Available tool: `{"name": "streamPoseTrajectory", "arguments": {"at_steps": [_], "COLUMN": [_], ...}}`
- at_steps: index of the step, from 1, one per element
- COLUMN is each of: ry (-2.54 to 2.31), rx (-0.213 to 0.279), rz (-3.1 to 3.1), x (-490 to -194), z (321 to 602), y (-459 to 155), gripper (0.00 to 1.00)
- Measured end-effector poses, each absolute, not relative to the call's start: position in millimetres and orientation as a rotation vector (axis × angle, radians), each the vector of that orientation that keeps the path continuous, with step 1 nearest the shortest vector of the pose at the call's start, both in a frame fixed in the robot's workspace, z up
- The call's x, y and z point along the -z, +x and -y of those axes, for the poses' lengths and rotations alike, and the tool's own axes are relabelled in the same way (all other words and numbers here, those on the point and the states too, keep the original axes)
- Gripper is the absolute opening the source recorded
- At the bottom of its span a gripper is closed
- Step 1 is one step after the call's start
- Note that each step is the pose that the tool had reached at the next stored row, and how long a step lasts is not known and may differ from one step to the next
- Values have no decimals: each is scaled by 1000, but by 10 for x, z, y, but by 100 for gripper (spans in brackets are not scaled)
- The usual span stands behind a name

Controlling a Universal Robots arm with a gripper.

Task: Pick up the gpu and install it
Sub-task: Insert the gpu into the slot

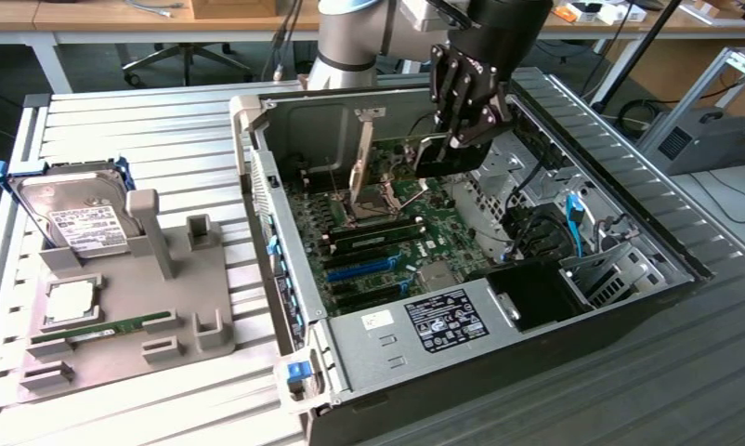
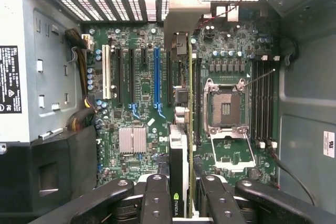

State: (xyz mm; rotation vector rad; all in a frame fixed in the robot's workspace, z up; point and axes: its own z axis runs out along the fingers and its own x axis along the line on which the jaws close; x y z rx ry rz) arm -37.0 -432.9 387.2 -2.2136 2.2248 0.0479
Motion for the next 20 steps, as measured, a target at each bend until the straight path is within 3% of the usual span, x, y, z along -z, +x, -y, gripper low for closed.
{"name": "streamPoseTrajectory", "arguments": {"at_steps": [20], "ry": [-2214], "rx": [-48], "rz": [-2225], "x": [-3673], "z": [4328], "y": [-370], "gripper": [27]}}
